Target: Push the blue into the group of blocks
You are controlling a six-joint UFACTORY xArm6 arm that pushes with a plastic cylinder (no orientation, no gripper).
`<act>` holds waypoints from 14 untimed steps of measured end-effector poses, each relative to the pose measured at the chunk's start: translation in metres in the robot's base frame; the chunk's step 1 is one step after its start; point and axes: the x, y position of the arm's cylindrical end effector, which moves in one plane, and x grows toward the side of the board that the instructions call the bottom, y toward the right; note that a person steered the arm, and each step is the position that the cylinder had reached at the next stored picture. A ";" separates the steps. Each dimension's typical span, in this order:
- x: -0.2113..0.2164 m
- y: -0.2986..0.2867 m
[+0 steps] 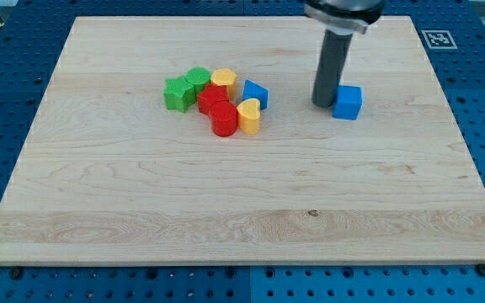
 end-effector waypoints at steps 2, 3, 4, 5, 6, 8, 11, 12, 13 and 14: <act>-0.026 0.021; -0.029 0.054; -0.017 0.066; -0.002 0.066; -0.002 0.066; -0.002 0.044; 0.005 0.020; 0.007 0.009; 0.013 0.004; 0.015 0.012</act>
